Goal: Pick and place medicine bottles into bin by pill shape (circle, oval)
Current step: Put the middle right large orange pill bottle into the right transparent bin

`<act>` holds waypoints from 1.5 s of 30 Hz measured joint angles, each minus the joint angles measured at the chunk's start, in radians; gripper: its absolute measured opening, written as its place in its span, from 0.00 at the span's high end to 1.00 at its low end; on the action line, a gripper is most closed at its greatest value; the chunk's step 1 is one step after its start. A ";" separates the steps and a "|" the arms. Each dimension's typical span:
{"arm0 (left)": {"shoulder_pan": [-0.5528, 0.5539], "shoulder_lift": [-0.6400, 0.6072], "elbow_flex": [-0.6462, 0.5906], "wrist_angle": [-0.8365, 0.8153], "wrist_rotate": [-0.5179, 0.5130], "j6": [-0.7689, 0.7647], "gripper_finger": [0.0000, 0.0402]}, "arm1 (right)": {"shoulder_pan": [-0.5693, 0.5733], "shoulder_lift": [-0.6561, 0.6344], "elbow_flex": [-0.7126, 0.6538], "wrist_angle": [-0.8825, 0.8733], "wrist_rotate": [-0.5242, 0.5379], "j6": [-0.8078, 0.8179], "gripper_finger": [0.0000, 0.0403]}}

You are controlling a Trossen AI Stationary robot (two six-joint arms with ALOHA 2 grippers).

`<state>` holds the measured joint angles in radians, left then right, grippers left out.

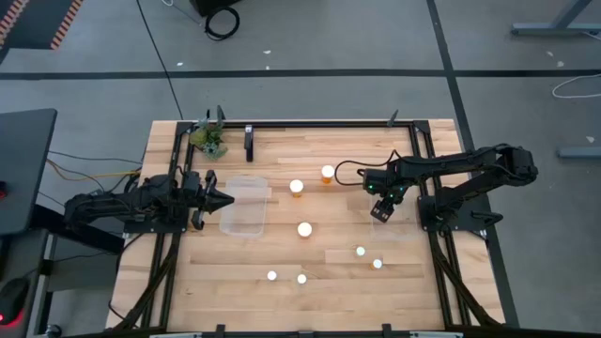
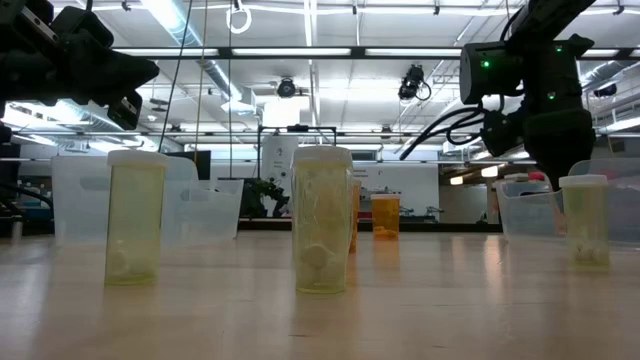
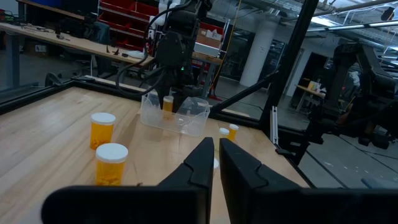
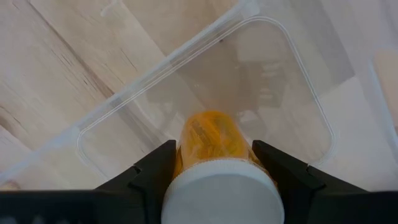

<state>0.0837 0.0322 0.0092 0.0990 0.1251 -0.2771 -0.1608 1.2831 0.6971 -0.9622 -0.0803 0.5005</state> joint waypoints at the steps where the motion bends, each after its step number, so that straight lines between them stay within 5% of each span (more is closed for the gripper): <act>1: 0.000 0.000 0.000 0.000 0.000 0.000 0.91 | 0.000 0.000 0.000 0.000 0.000 -0.006 0.47; 29: 0.000 0.000 0.000 0.000 0.000 0.000 0.93 | 0.000 0.000 0.000 -0.024 0.003 -0.030 0.47; 45: 0.000 0.000 0.000 0.000 0.000 0.000 0.92 | 0.000 0.000 0.000 -0.100 0.154 -0.035 0.47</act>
<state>0.0839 0.0322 0.0092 0.0994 0.1253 -0.2773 -0.1612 1.2831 0.6968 -1.0624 0.0736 0.4650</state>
